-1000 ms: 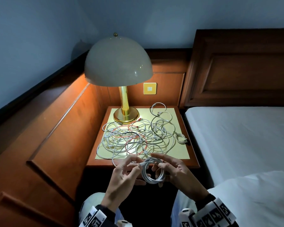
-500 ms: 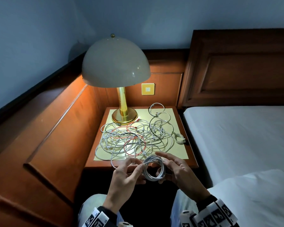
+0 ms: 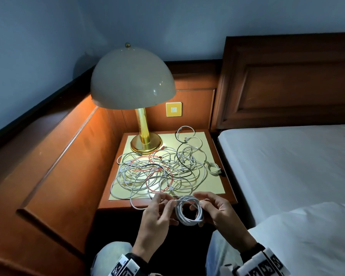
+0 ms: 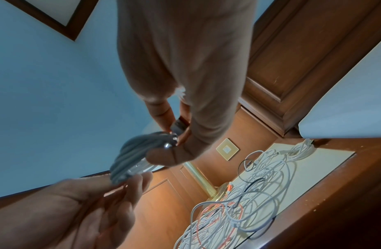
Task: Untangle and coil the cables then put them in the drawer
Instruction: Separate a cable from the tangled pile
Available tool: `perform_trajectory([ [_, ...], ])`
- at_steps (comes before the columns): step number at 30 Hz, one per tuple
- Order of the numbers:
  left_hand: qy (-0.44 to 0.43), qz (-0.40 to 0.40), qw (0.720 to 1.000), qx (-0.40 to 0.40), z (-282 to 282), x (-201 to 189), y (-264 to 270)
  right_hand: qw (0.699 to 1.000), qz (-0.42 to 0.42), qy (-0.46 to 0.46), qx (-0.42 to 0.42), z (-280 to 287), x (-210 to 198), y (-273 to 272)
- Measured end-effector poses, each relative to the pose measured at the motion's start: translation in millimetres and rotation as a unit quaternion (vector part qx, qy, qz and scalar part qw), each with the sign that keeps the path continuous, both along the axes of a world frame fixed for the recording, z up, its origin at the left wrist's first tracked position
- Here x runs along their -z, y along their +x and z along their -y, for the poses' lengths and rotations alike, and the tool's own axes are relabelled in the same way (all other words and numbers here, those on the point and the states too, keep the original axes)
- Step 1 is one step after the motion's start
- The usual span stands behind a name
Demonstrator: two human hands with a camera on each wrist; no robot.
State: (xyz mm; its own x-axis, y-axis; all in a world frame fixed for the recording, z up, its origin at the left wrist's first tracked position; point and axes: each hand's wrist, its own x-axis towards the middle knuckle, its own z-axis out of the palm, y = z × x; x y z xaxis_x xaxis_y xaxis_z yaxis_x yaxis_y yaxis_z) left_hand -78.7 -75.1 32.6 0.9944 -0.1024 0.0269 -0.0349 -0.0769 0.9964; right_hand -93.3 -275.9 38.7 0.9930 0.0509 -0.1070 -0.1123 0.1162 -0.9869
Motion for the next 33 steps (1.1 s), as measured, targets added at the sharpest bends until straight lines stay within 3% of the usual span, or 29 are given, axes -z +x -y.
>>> perform_trajectory([
  [5, -0.026, -0.048, 0.998, 0.042, 12, 15, 9, 0.999, -0.011, -0.039, 0.024, 23, 9, 2],
  [13, 0.059, -0.068, 0.989, 0.121, 57, 35, 56, 0.985, -0.037, -0.162, -0.038, 72, 23, 31],
  [18, 0.116, -0.093, 0.969, 0.197, 86, 36, 108, 0.939, 0.001, -0.338, -0.055, 104, 33, 77],
  [21, 0.142, -0.090, 0.962, 0.216, 104, 43, 136, 0.916, 0.012, -0.398, -0.040, 116, 44, 109],
  [27, 0.243, -0.025, 0.953, 0.181, 142, 58, 185, 0.900, 0.005, -0.435, -0.020, 137, 63, 167],
  [33, 0.293, 0.014, 0.947, 0.133, 167, 79, 225, 0.902, 0.018, -0.431, 0.016, 141, 79, 208],
])
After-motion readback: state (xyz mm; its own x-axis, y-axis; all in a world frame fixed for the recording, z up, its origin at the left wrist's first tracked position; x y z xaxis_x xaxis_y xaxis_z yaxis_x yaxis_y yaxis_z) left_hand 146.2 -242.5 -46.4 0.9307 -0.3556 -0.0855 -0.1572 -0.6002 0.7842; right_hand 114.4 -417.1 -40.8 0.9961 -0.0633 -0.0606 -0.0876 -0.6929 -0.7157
